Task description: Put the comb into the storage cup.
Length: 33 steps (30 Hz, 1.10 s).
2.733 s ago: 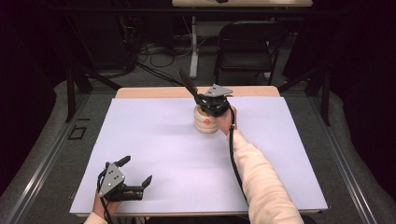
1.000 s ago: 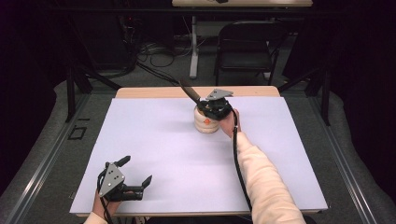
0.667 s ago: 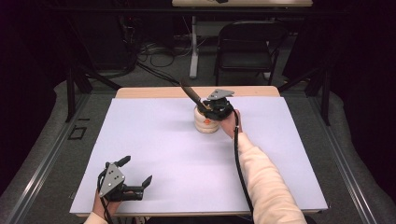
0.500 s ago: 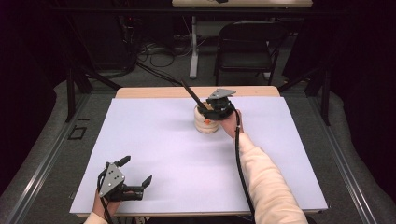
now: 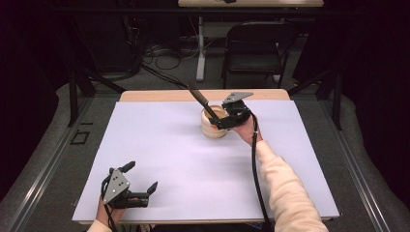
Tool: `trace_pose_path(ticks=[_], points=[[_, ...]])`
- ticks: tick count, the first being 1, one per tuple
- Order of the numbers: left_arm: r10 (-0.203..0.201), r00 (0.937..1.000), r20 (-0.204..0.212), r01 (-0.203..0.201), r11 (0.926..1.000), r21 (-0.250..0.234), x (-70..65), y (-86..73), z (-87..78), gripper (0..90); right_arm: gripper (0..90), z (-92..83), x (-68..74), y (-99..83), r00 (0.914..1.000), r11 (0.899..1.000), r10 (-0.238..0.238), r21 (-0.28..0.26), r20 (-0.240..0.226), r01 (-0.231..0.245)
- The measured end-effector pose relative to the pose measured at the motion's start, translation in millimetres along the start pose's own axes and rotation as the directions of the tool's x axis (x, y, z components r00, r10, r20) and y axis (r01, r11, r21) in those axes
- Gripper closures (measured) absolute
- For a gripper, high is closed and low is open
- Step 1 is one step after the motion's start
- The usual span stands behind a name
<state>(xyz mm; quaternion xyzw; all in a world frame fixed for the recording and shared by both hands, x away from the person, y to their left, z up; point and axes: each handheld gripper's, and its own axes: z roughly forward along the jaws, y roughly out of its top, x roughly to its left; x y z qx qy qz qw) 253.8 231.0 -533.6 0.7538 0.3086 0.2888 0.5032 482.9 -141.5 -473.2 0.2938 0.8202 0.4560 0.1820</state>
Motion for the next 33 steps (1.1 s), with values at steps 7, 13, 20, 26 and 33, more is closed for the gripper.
trace_pose_path(ticks=[7,13,20,26,33], points=[[0.000,1.0000,0.000,0.000,1.0000,-0.001,-0.4,0.1,0.2,0.3,11.4,-13.8,3.8,-5.1,0.9994,1.000,-0.008,0.030,-0.034,0.009],[0.001,1.0000,0.000,-0.001,1.0000,-0.001,-0.2,0.1,0.3,0.3,8.0,-23.8,4.3,-12.9,0.9990,0.999,-0.008,0.051,-0.043,0.010],[0.001,1.0000,0.000,-0.001,1.0000,-0.002,-0.3,0.5,0.1,0.3,3.4,-32.1,7.6,-19.3,0.9989,0.998,-0.014,0.058,-0.045,0.017],[0.009,1.0000,0.003,-0.009,1.0000,-0.002,-0.3,1.5,1.0,0.3,1.3,-40.6,14.9,-23.9,0.9985,0.998,-0.019,0.059,-0.052,0.022],[0.008,0.9999,0.008,-0.008,1.0000,0.001,-0.4,1.9,2.8,0.3,0.0,-56.3,22.2,-34.5,0.9980,0.998,-0.015,0.063,-0.062,0.019]])
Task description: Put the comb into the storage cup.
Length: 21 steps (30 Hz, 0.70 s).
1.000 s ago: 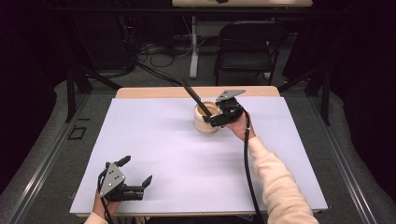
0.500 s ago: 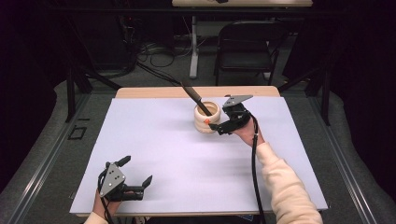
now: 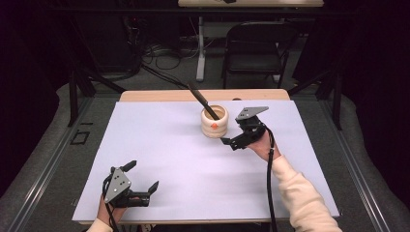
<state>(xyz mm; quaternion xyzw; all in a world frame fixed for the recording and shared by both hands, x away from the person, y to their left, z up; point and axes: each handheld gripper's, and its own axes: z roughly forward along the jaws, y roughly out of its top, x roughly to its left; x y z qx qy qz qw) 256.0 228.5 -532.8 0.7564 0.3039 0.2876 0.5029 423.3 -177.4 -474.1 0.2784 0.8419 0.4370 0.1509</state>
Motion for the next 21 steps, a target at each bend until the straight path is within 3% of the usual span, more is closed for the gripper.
trace_pose_path(ticks=[11,21], points=[[-0.011,0.9999,0.001,0.011,0.9999,-0.009,0.1,-0.3,-0.5,0.3,0.0,-20.9,17.1,-16.0,0.9996,1.000,-0.027,-0.001,0.003,0.027],[-0.003,1.0000,0.004,0.003,1.0000,-0.004,0.3,-0.2,-0.2,0.3,0.0,-32.4,24.2,-30.4,0.9994,0.999,-0.033,0.001,0.014,0.033]])
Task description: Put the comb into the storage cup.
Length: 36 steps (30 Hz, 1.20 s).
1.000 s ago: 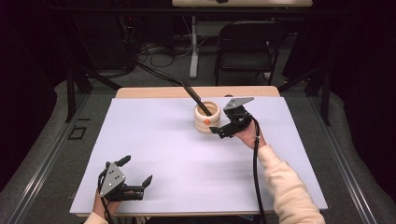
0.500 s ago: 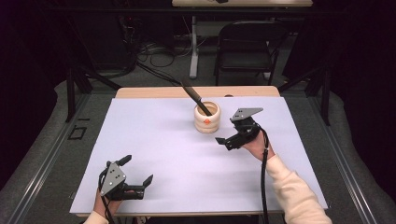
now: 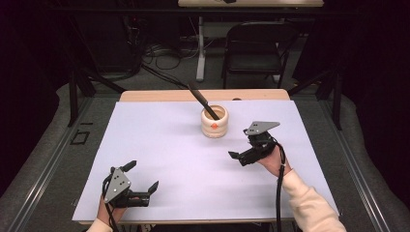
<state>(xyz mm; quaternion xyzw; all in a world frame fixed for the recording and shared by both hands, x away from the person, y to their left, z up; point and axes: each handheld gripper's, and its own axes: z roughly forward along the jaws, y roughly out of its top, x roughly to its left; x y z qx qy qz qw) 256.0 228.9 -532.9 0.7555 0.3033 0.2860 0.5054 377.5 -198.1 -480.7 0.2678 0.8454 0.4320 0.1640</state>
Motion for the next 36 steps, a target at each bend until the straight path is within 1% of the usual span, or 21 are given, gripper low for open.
trace_pose_path(ticks=[1,3,6,12,17,22,27,33,36], points=[[0.002,1.0000,-0.001,-0.002,1.0000,-0.001,0.3,0.0,-0.2,0.3,0.0,-1.3,1.2,-1.4,1.0000,1.000,0.002,-0.001,0.001,-0.002],[-0.006,1.0000,-0.004,0.006,1.0000,-0.002,0.1,-0.3,-0.4,0.3,0.0,-4.4,3.3,-3.8,1.0000,1.000,0.000,0.000,0.000,0.000],[0.002,1.0000,-0.001,-0.002,1.0000,-0.002,0.2,-0.1,-0.1,0.3,0.0,-8.8,7.3,-7.2,1.0000,1.000,-0.001,-0.002,-0.001,0.001],[0.001,1.0000,-0.005,-0.001,1.0000,0.003,0.0,-0.2,0.1,0.3,0.0,-17.1,15.2,-14.0,1.0000,1.000,-0.005,-0.005,-0.005,0.005],[0.002,1.0000,-0.004,-0.002,1.0000,0.005,-0.3,-0.3,0.3,0.3,0.0,-24.1,21.9,-20.0,0.9995,1.000,-0.026,-0.008,0.016,0.026],[0.001,1.0000,-0.006,-0.001,1.0000,0.005,-0.2,-0.4,0.3,0.3,0.0,-28.4,27.0,-26.8,0.9995,1.000,-0.026,-0.005,0.018,0.026],[0.001,1.0000,-0.006,-0.001,1.0000,0.007,-0.6,-0.4,0.5,0.3,0.0,-34.2,31.3,-33.6,0.9990,1.000,-0.027,-0.010,0.036,0.028],[0.001,1.0000,-0.008,-0.001,1.0000,0.006,-0.3,-0.4,0.2,0.3,0.0,-39.3,37.2,-41.1,0.9991,1.000,-0.024,-0.014,0.036,0.024],[0.001,1.0000,-0.008,-0.001,1.0000,0.006,-0.3,-0.5,0.1,0.3,0.0,-42.2,39.4,-45.2,0.9988,1.000,-0.024,-0.019,0.043,0.024]])
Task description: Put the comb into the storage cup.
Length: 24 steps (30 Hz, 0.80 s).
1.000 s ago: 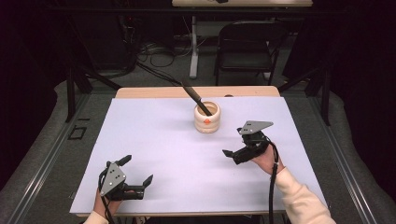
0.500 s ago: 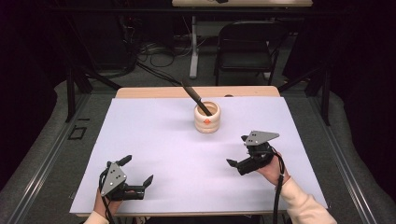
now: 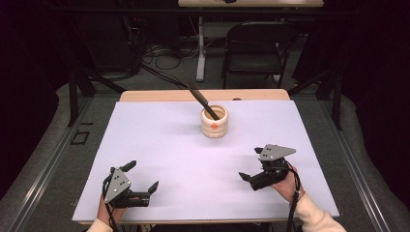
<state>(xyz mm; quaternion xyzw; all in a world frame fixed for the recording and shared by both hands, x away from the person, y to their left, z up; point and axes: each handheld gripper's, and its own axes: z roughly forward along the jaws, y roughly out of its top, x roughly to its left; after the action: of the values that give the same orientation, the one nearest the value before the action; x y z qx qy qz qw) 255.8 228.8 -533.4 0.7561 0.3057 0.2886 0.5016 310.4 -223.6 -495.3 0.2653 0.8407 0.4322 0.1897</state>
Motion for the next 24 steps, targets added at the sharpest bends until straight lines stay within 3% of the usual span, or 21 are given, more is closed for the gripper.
trace_pose_path(ticks=[24], points=[[0.000,1.0000,0.000,0.000,1.0000,0.003,-0.8,-0.3,0.0,0.3,0.0,-21.7,12.8,-29.3,0.9985,0.999,0.029,-0.037,0.046,-0.027]])
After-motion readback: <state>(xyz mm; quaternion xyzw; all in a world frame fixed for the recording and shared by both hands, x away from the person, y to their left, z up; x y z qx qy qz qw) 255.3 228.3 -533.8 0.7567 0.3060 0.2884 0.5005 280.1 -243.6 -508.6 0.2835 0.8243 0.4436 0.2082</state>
